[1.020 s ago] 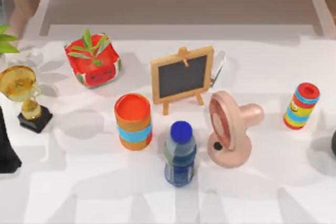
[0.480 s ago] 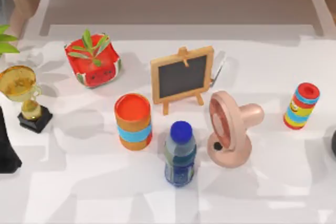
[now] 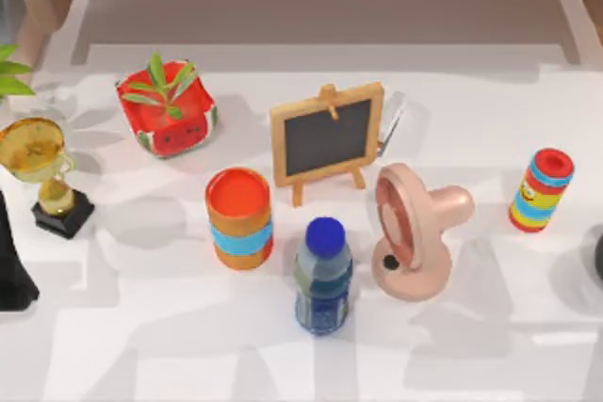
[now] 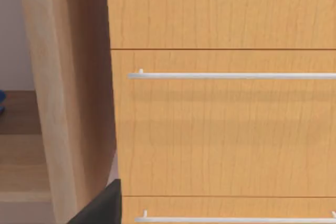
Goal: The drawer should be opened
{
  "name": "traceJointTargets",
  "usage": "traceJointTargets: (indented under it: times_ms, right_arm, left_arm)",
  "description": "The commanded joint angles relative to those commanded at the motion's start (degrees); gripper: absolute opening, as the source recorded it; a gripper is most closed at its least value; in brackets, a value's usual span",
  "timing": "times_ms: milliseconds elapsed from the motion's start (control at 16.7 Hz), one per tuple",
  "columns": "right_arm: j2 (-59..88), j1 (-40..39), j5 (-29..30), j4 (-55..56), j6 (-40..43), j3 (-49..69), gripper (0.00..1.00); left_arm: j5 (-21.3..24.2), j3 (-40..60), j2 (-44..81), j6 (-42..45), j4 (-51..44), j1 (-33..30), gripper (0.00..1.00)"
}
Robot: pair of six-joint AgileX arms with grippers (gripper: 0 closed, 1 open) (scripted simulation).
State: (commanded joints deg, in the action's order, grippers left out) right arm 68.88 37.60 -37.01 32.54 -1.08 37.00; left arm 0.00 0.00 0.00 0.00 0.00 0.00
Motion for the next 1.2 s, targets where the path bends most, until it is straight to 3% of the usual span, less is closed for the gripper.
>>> traceJointTargets:
  times_ms: [240, 480, 1200]
  right_arm:
    - [0.4, -0.2, 0.1, 0.3, 0.7, 0.1, 1.00]
    - [7.9, -0.7, 0.8, 4.6, 9.1, 3.4, 1.00]
    - [48.6, -7.1, 8.2, 28.6, 67.5, 20.8, 1.00]
  left_arm:
    - [0.0, 0.0, 0.0, 0.0, 0.0, 0.0, 1.00]
    - [0.0, 0.0, 0.0, 0.0, 0.0, 0.0, 1.00]
    - [0.0, 0.0, 0.0, 0.0, 0.0, 0.0, 1.00]
